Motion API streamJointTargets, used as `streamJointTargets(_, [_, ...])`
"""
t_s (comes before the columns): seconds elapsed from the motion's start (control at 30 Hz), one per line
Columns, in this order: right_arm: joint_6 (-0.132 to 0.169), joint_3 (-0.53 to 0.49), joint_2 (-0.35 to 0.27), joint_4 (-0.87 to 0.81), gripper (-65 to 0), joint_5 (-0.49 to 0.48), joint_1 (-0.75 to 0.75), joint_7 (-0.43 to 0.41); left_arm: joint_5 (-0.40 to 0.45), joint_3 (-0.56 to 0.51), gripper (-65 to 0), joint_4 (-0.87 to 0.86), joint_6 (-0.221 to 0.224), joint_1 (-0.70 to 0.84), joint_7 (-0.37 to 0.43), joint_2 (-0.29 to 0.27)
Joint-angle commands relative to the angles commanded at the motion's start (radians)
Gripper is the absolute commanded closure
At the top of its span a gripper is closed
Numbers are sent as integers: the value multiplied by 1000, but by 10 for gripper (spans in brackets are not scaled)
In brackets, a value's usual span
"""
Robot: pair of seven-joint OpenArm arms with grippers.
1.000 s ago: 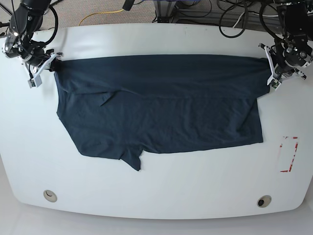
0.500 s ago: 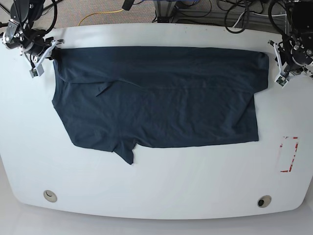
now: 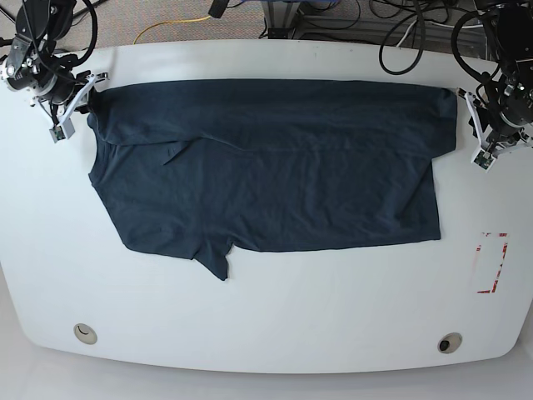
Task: Fold the T-shirt properly
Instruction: 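Open both grippers and move the right gripper along the shirt's side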
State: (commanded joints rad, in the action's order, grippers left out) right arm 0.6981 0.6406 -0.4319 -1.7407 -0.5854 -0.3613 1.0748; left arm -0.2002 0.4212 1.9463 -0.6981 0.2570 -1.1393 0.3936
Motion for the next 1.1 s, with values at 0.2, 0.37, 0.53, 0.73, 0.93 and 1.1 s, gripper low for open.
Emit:
streamJointTargets(0.2, [0,106,84,-69,-469,5,52,35,-2,-92,-121,-17,0,-6,6,-18])
streamJointTargets(0.37, [0,104,89,-71,-458,2,103,57,0,-141,-121,-21,0,-3,63,-52])
streamJointTargets(0.53, [0,103,107,-34,-457,5,215,58,0,-140,-121,-21,0,-5,68,-66])
streamJointTargets(0.73, [0,103,101,98,-457,8,371,58,-2,-140,-121,-21,0,-25,68,-66])
streamJointTargets(0.93, [0,49,52,338,-457,120,571,41,0,-137,-121,-21,0,-52,66,-66])
streamJointTargets(1.1, [0,0,37,499,-457,215,706,-52,0,-137,-119,-21,0,-52,66,-66])
